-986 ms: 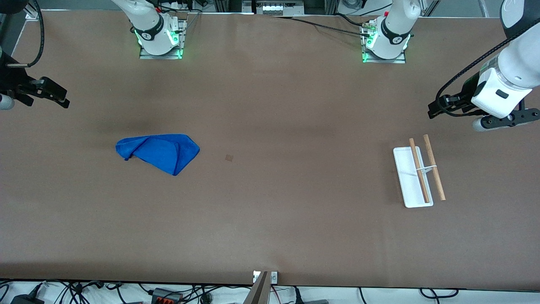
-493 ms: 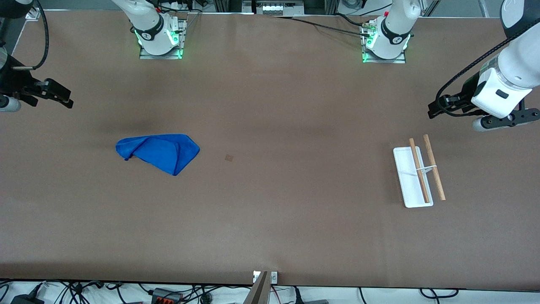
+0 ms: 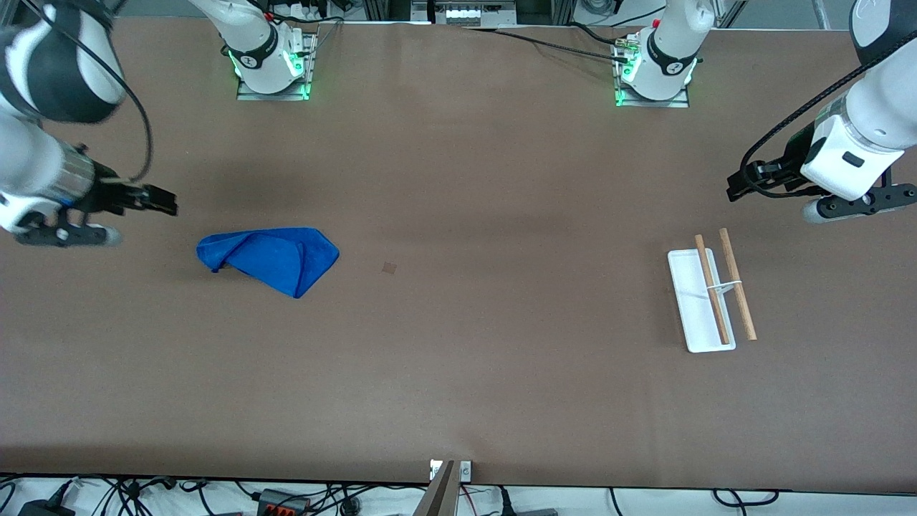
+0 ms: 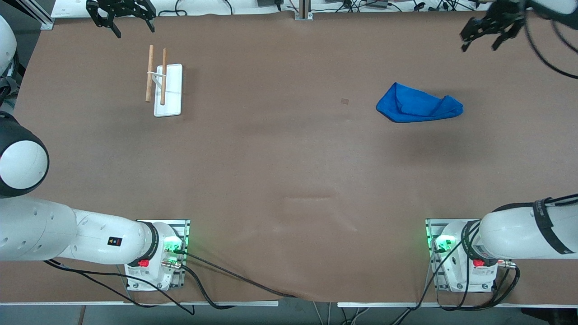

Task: Pass towel and hang on rack
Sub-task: 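Lower the right gripper onto the blue towel and grasp its corner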

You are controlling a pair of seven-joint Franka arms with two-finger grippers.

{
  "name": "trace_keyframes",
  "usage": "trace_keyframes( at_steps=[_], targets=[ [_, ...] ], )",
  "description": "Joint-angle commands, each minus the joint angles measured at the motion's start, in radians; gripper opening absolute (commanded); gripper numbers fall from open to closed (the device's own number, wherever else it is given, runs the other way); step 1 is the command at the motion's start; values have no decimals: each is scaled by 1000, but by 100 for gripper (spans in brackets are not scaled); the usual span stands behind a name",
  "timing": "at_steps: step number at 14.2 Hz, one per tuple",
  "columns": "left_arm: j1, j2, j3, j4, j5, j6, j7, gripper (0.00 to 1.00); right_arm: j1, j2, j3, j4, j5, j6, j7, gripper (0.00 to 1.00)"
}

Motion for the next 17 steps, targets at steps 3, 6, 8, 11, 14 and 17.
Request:
trace_keyframes(
  at_steps=[3,6,8,11,14,17],
  targets=[
    [4,15,3,31,-7,-26,26,100,36,108,-2,11,-1,11,5,100],
    [4,13,3,33,-7,-26,26,100,99,170,0,12,2,14,5,100],
    [6,15,3,33,-7,-26,28,100,160,207,-2,14,2,43,5,100],
    [6,15,3,33,-7,-26,28,100,186,267,-2,12,3,72,10,100],
    [6,15,3,33,-7,-26,28,100,205,328,0,12,14,115,72,96],
    [6,15,3,33,-7,-26,28,100,235,372,0,12,28,157,134,84]
  ],
)
